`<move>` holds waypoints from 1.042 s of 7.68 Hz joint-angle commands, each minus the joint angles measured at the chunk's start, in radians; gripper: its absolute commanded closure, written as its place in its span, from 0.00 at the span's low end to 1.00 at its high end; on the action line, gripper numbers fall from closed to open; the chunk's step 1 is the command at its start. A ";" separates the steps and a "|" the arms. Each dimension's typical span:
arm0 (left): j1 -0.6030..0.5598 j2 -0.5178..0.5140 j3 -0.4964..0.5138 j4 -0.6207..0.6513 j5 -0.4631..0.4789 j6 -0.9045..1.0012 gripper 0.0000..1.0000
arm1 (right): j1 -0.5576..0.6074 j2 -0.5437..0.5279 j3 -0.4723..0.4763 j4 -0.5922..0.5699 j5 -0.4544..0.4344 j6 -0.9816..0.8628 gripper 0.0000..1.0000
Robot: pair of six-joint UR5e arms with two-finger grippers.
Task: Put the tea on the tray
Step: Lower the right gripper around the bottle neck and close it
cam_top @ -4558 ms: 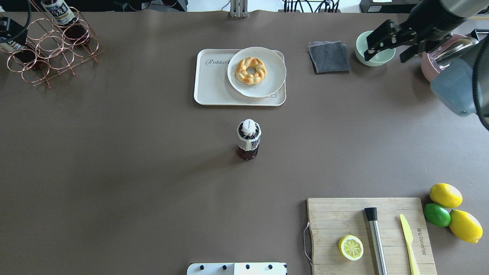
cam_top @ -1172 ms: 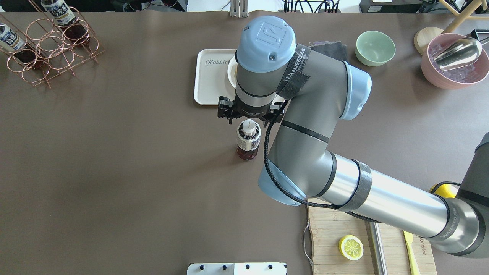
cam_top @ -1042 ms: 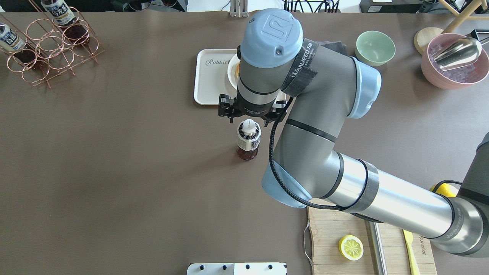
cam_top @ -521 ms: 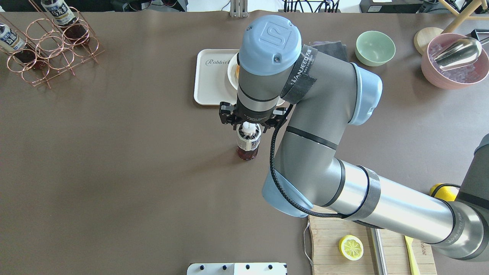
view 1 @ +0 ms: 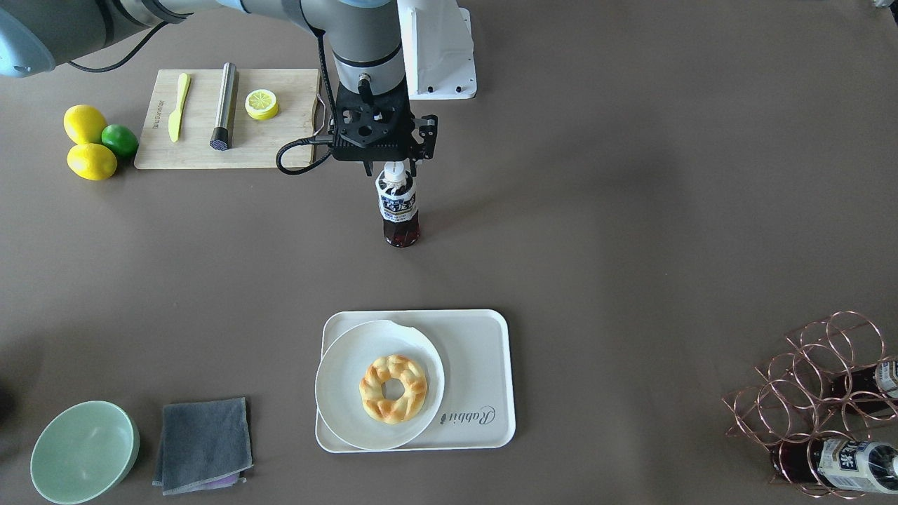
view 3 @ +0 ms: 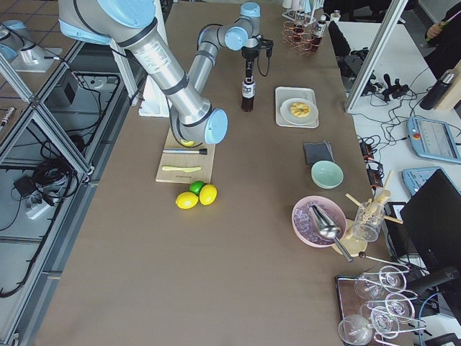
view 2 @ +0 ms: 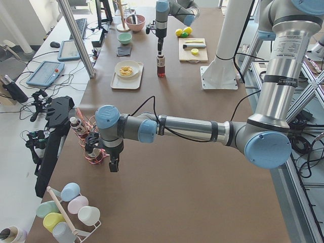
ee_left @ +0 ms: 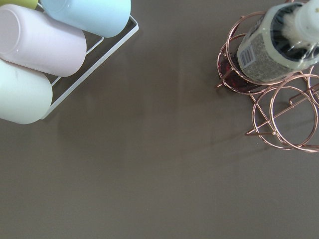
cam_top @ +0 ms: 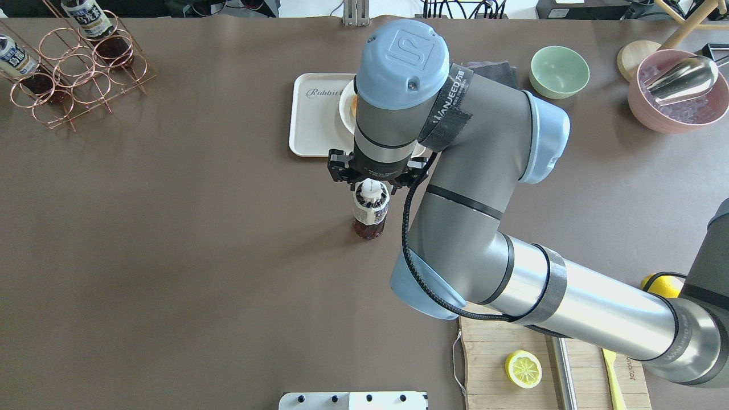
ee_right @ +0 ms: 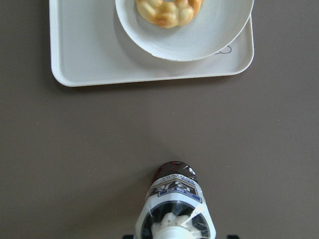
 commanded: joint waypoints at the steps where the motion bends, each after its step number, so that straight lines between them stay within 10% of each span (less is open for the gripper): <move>1: 0.000 -0.001 -0.001 0.000 0.007 0.000 0.03 | -0.004 0.000 -0.008 0.003 -0.005 -0.002 0.32; 4: 0.002 -0.001 0.001 0.000 0.007 0.000 0.03 | -0.008 0.003 -0.002 0.006 -0.006 0.004 1.00; 8: 0.002 -0.004 -0.001 0.001 0.007 -0.002 0.03 | 0.064 0.075 -0.008 -0.060 0.017 -0.006 1.00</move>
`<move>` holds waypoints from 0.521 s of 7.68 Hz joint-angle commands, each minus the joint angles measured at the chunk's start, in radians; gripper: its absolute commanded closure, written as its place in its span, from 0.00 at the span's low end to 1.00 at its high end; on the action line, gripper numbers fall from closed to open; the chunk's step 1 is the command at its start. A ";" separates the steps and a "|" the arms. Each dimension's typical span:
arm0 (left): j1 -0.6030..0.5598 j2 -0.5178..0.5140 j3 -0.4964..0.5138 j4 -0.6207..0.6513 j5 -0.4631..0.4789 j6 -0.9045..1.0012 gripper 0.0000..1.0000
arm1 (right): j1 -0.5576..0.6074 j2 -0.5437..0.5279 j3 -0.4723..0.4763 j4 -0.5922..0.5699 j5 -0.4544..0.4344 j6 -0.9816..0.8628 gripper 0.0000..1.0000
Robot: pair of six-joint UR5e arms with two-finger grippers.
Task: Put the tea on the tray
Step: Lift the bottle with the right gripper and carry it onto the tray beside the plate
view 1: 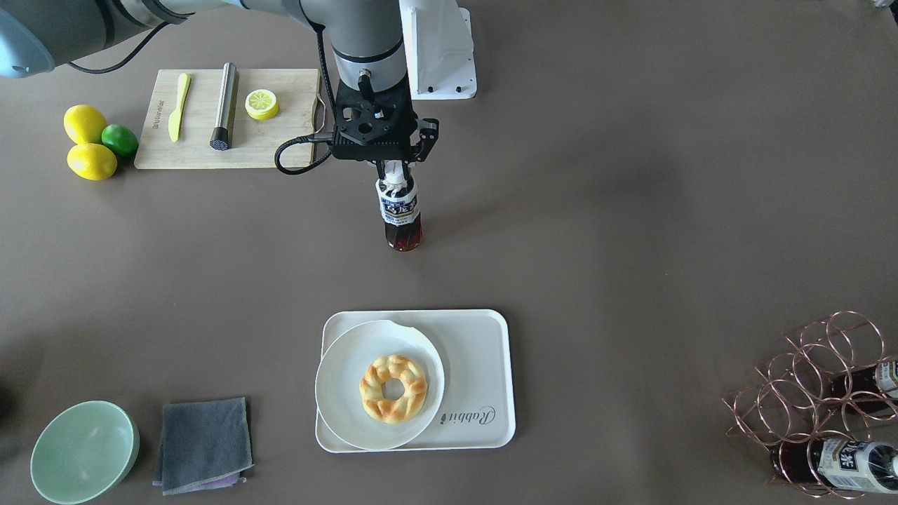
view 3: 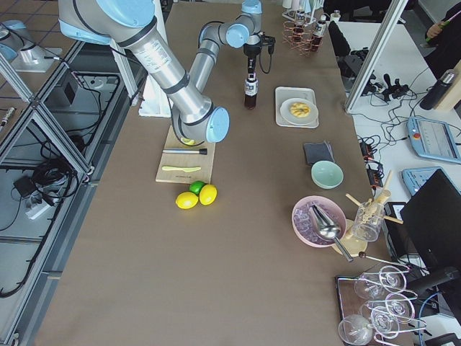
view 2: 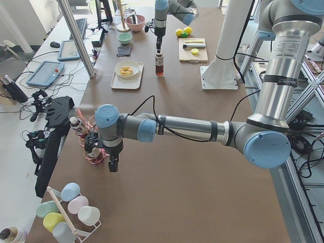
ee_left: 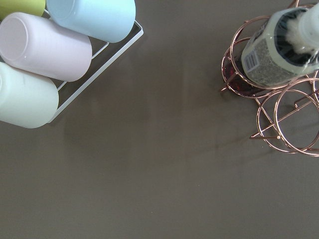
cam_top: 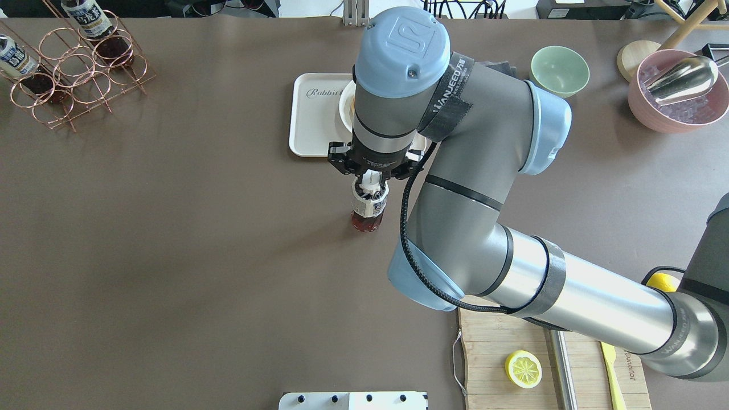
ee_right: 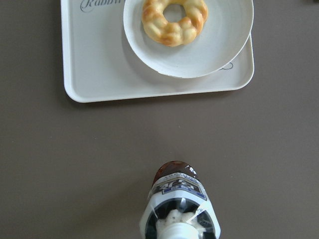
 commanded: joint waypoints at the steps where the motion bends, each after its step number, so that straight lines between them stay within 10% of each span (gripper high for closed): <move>1: 0.000 0.000 -0.001 0.001 0.000 0.000 0.03 | 0.081 0.107 -0.019 -0.100 0.045 -0.031 1.00; 4: -0.001 0.000 -0.002 0.001 0.000 0.000 0.03 | 0.176 0.334 -0.352 -0.092 0.135 -0.131 1.00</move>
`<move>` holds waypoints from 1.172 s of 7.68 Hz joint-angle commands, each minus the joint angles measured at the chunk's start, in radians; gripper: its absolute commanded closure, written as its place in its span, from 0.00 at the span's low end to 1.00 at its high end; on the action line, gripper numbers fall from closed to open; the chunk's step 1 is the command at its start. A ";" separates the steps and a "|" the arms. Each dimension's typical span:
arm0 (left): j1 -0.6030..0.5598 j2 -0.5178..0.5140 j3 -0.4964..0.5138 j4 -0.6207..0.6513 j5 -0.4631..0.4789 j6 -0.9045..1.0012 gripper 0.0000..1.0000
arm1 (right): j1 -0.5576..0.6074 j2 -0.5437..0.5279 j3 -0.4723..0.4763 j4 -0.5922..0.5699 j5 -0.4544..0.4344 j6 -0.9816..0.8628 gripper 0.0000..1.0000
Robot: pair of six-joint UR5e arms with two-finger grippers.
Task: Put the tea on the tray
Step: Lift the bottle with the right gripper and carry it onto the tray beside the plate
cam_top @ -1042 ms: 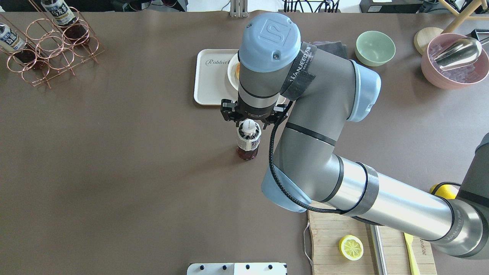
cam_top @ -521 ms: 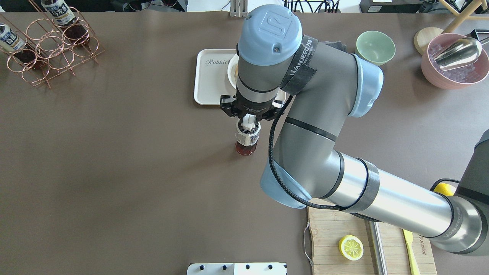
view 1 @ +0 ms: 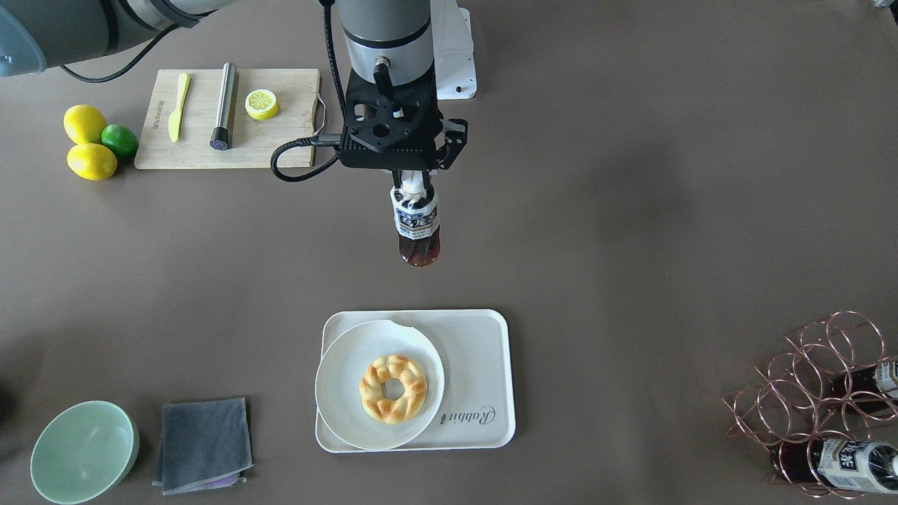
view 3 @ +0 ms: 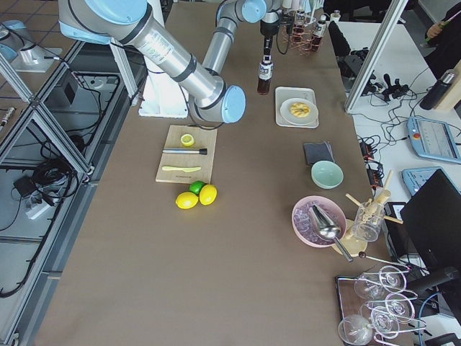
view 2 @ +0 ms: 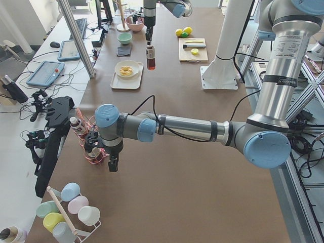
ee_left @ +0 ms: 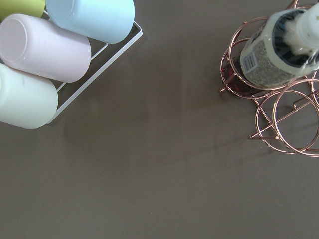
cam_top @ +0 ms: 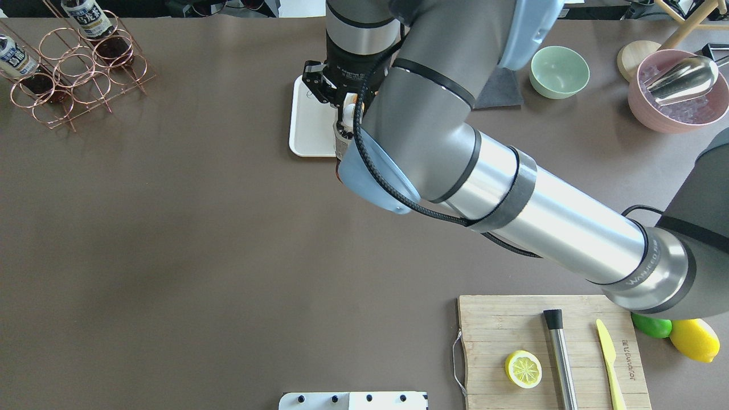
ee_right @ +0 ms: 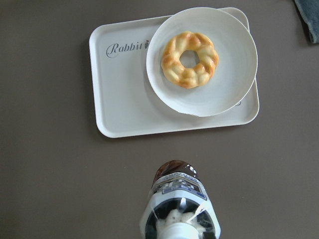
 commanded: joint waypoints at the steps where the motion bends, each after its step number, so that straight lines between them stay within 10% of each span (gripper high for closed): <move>1: -0.001 0.000 0.000 0.000 0.000 0.000 0.03 | 0.065 0.174 -0.301 0.049 0.037 -0.088 1.00; 4: -0.004 0.003 0.001 0.000 0.000 0.000 0.03 | 0.085 0.312 -0.676 0.323 0.037 -0.085 1.00; 9: -0.006 0.002 0.006 0.000 0.002 -0.003 0.03 | 0.063 0.314 -0.826 0.516 0.036 -0.080 1.00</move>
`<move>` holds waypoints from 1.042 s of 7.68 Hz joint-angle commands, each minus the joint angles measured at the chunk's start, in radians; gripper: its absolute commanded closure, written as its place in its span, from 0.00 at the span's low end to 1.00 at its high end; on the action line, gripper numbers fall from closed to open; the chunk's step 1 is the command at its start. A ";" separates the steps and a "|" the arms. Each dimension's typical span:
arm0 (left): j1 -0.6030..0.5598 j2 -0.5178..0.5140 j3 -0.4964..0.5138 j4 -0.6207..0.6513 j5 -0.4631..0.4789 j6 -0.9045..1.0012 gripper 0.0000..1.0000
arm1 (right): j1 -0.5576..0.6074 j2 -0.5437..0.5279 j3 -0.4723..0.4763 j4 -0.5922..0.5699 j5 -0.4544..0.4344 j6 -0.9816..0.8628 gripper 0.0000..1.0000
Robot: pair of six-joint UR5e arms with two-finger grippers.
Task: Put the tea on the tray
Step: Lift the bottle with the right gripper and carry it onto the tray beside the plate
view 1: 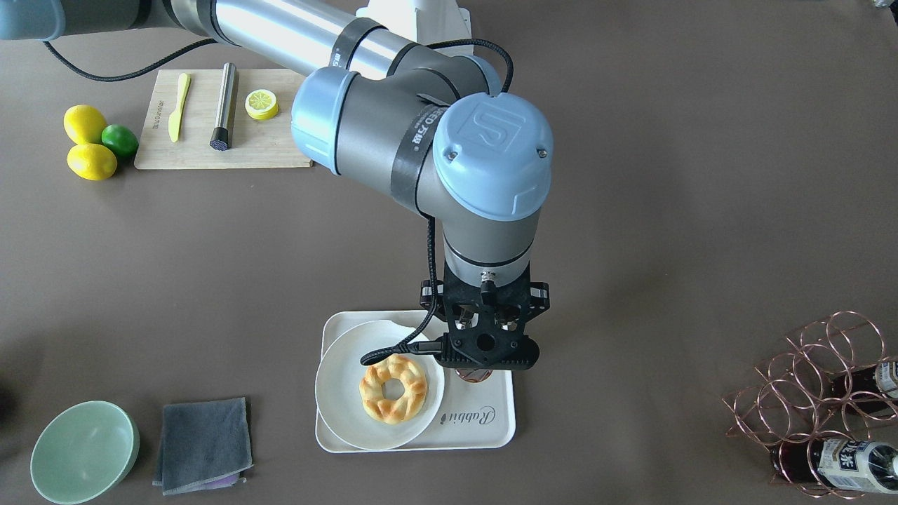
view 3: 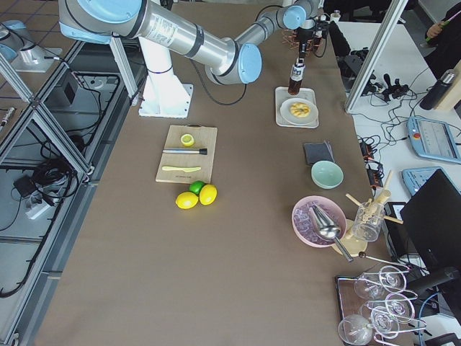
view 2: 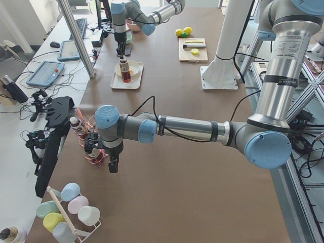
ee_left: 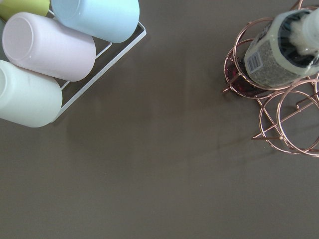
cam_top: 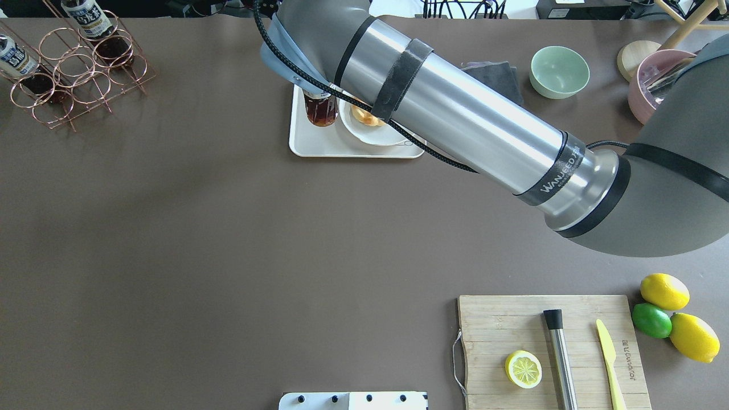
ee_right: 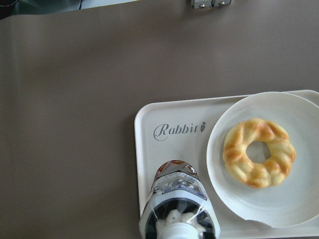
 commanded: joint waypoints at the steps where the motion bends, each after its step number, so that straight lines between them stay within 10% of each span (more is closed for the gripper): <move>1: 0.001 -0.003 0.010 -0.002 0.000 -0.004 0.03 | -0.014 0.001 -0.033 0.041 -0.002 0.000 1.00; 4: 0.001 -0.009 0.019 -0.002 0.000 -0.006 0.03 | -0.014 -0.001 -0.034 0.041 -0.002 -0.005 1.00; 5: 0.001 -0.008 0.019 -0.002 0.000 -0.006 0.03 | -0.014 -0.001 -0.034 0.041 -0.004 -0.006 0.85; 6: 0.001 -0.006 0.019 -0.002 0.000 -0.004 0.03 | -0.020 -0.001 -0.034 0.041 -0.015 -0.008 0.02; 8: 0.001 -0.005 0.019 -0.002 0.000 -0.004 0.03 | -0.024 -0.001 -0.033 0.039 -0.025 -0.002 0.00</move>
